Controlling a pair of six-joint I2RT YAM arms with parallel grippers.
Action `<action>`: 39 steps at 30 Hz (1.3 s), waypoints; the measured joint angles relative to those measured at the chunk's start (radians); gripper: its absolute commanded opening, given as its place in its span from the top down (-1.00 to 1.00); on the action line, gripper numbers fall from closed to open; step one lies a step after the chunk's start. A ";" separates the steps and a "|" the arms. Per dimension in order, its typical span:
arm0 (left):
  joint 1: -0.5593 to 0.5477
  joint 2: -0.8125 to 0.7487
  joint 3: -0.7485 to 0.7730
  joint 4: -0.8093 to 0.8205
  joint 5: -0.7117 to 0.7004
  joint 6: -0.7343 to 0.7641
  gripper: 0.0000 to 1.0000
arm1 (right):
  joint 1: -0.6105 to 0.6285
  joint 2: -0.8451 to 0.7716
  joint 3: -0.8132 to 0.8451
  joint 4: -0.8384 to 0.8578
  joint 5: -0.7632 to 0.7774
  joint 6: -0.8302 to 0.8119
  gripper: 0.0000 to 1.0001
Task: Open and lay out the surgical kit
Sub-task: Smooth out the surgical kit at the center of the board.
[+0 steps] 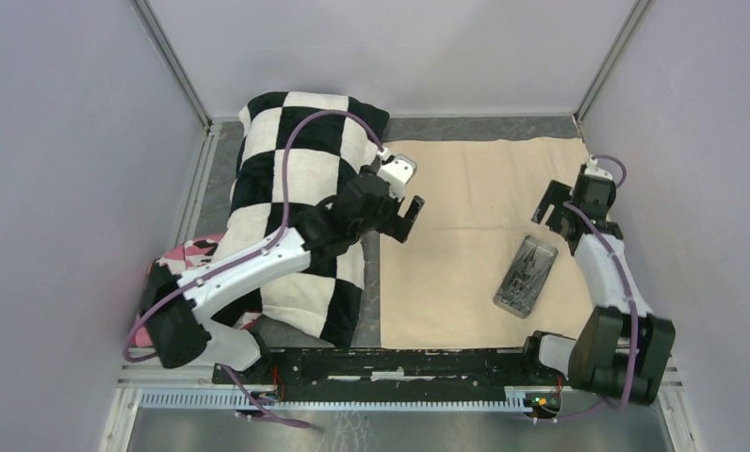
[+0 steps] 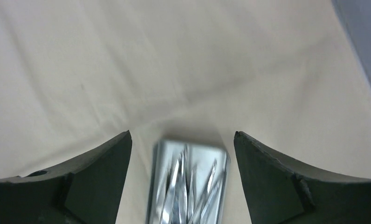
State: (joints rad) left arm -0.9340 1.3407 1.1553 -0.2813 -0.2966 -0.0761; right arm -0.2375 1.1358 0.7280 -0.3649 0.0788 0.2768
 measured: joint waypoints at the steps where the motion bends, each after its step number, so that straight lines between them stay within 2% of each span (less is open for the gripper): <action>1: 0.013 0.055 0.036 -0.008 0.019 -0.019 -0.91 | 0.000 0.064 0.051 0.031 -0.006 -0.007 -0.80; 4: 0.048 0.202 0.159 -0.024 0.064 -0.067 -0.70 | 0.000 0.270 0.229 0.095 -0.018 -0.026 -0.81; 8: 0.096 0.389 0.339 -0.020 0.102 -0.095 -0.71 | -0.003 0.591 0.541 0.190 -0.057 -0.032 -0.81; 12: 0.146 0.566 0.499 0.002 0.122 -0.106 -0.71 | -0.014 0.746 0.698 0.217 -0.096 -0.031 -0.82; 16: 0.209 0.768 0.694 -0.003 0.146 -0.106 -0.63 | -0.043 0.903 0.852 0.261 -0.156 -0.014 -0.83; 23: 0.279 1.103 1.013 -0.012 0.147 -0.106 -0.53 | -0.090 1.076 0.972 0.331 -0.264 0.022 -0.85; 31: 0.303 1.234 1.059 -0.014 0.119 -0.112 -0.59 | -0.092 1.180 1.011 0.373 -0.298 0.023 -0.86; 39: 0.351 1.267 1.085 -0.002 0.101 -0.176 -0.59 | -0.130 1.241 1.041 0.399 -0.285 0.049 -0.86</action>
State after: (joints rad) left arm -0.5835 2.6076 2.2406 -0.2836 -0.1959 -0.2523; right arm -0.3679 2.3772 1.7695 0.0345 -0.2062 0.3260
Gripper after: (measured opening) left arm 0.793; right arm 0.930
